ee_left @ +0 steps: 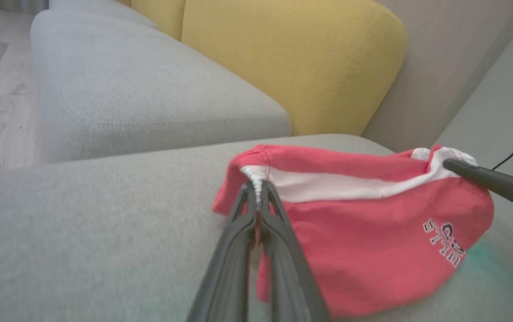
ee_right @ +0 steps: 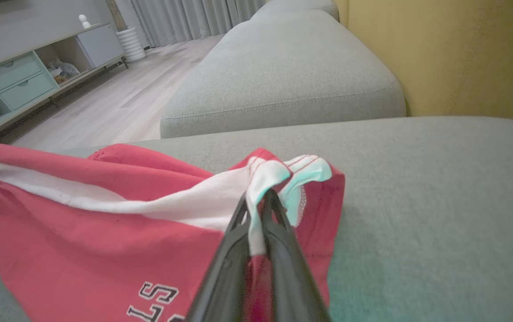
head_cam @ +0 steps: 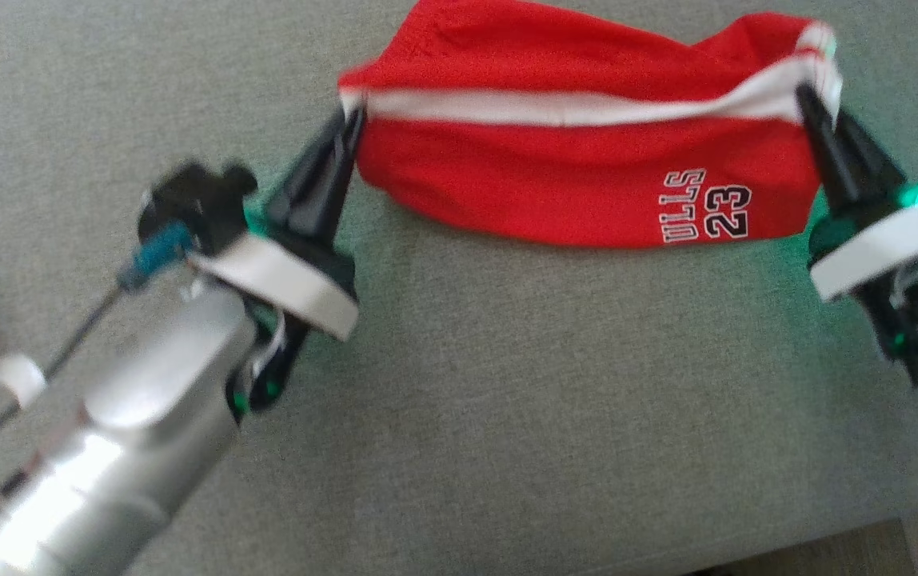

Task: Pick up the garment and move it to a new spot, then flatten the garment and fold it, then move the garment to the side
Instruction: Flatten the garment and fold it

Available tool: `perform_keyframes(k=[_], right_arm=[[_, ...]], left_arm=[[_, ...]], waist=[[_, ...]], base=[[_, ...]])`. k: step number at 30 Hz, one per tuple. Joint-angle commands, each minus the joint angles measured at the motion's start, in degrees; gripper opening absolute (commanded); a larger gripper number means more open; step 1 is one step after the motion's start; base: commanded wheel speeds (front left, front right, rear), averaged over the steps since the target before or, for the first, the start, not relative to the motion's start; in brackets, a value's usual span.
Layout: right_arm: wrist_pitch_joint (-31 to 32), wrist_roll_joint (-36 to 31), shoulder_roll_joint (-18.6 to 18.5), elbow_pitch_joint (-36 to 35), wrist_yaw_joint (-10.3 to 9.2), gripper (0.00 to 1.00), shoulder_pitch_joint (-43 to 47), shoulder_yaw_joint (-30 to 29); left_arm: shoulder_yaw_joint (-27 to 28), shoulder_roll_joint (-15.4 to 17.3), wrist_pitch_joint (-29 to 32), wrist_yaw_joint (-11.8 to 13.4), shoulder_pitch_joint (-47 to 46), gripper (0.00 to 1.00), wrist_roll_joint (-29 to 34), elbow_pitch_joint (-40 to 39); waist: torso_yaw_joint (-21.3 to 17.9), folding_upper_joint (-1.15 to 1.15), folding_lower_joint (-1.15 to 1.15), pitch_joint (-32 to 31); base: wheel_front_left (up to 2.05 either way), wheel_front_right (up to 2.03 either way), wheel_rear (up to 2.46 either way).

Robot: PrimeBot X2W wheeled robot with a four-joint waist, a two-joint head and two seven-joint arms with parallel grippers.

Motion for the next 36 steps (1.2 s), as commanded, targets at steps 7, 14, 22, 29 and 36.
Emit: perform_keyframes(k=[7, 14, 22, 29, 36], right_arm=[[-3.7, -0.8, -0.1, -3.3, -0.04, 1.00, 13.8, -6.5], [-4.0, -5.0, 1.6, -11.0, -0.04, 1.00, 19.7, -11.6], [-0.9, -5.6, 2.0, -13.6, -0.04, 1.00, 17.0, -8.3], [4.5, -6.2, 0.1, -8.9, -0.04, 1.00, 9.8, -6.9], [6.6, -5.2, -0.6, -6.9, -0.04, 0.78, 7.4, -4.7]], left_arm=[[8.0, 0.8, -0.3, 0.8, 13.5, 0.00, 5.9, -6.9], [11.3, 0.7, -0.3, -0.1, 18.9, 0.00, 7.7, -8.5], [11.6, -0.7, -0.3, -1.3, 18.7, 0.00, 9.1, -7.8], [11.2, -2.1, -0.3, -2.4, 17.5, 0.00, 10.2, -6.6], [11.6, -3.3, -0.3, -3.2, 16.3, 0.00, 11.0, -5.7]], waist=[[1.5, 0.00, -0.01, -3.1], [2.3, 0.00, -0.01, -4.7], [3.0, 0.00, -0.01, -4.8], [4.4, 0.00, -0.01, -3.8], [5.5, 0.00, -0.01, -3.1]], base=[[0.00, 0.00, 0.00], [0.00, 0.00, 0.00], [0.00, 0.00, 0.00], [0.00, 0.00, 0.00], [0.00, 0.00, 0.00]])
